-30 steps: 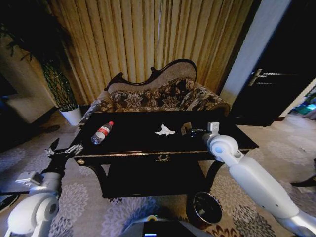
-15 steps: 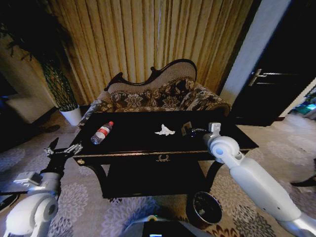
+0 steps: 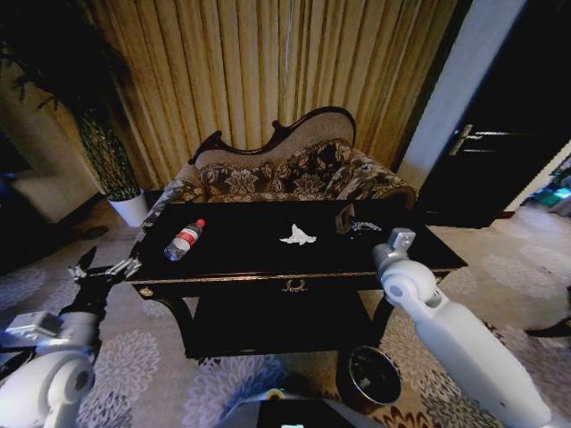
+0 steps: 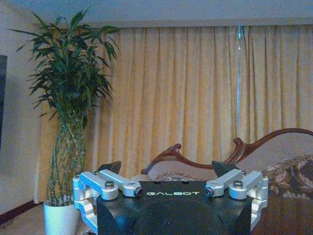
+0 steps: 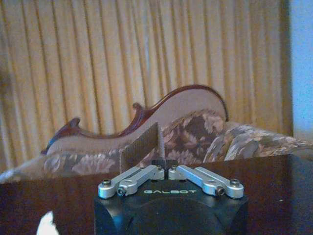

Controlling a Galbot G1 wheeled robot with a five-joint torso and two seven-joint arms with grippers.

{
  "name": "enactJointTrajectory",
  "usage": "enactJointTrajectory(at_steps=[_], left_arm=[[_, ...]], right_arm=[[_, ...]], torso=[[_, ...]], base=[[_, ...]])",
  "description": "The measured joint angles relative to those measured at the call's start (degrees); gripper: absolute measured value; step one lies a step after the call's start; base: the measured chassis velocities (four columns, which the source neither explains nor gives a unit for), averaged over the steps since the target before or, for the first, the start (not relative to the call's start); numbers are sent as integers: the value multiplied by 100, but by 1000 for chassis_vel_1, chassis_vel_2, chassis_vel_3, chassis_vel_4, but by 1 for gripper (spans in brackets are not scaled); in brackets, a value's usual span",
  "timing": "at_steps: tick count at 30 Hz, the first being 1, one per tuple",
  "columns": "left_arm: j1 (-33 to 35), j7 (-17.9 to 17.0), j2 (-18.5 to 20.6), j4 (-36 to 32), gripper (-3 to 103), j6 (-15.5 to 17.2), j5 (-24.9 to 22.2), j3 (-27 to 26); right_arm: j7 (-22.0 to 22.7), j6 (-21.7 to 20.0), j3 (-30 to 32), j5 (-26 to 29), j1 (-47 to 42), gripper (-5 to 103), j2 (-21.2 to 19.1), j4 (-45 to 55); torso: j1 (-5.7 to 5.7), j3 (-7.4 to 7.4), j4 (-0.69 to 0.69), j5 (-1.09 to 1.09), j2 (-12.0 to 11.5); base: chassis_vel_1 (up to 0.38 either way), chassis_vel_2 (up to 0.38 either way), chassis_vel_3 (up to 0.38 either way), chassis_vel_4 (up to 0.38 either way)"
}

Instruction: Move to the front of the table and place the trash on the table into the trash bin.

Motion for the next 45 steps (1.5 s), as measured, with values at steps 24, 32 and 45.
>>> enactJointTrajectory(at_steps=[24,32,45], left_arm=[[-157,-21,365,686,100,-33,-331,-505],[-218,-29,463,938,100,-170,-307,-480],[-196,-157,479,521,100,104,-392,-528]], right_arm=[[-403,129,1259,-980,-1216,0,542,355],[-488,112,1593,-1161,-1616,0,751,445],[-490,102,1617,-1147,-1615,0,746,552]], torso=[[0,0,1,-1,0],[0,0,-1,-1,0],[0,0,0,0,0]], base=[[0,0,0,0],[0,0,0,0],[0,0,0,0]])
